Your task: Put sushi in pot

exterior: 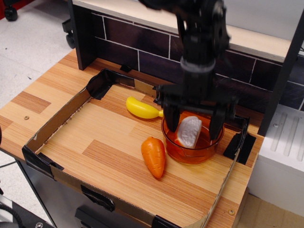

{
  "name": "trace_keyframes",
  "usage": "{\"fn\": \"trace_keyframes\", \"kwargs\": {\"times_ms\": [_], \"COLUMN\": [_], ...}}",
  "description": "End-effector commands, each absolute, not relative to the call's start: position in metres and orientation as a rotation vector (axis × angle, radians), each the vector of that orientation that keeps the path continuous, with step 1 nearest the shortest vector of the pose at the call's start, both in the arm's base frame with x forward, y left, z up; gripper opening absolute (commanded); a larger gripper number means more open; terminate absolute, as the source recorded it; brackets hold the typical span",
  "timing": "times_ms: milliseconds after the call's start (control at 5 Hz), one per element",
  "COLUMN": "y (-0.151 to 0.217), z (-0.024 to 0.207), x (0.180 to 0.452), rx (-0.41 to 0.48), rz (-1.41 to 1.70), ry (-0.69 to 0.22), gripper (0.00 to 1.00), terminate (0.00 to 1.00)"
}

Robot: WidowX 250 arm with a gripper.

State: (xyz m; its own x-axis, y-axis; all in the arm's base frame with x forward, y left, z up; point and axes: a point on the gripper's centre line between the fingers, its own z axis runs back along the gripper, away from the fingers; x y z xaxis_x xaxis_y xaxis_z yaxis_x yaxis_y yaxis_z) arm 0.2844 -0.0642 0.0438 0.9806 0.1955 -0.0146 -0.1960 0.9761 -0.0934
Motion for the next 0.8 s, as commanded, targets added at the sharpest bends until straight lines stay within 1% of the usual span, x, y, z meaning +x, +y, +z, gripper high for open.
{"fn": "trace_keyframes", "kwargs": {"times_ms": [0, 200, 400, 600], "y": [-0.046, -0.033, -0.033, -0.033], "z": [0.125, 0.135, 0.135, 0.135], "x": [0.280, 0.271, 0.271, 0.271], "rx": [-0.237, -0.248, -0.248, -0.248], "rz": [0.238, 0.250, 0.250, 0.250], "ry": [-0.114, -0.133, -0.133, -0.133], "gripper": [1.00, 1.00, 1.00, 1.00], "terminate": [0.00, 0.00, 0.00, 1.00]}}
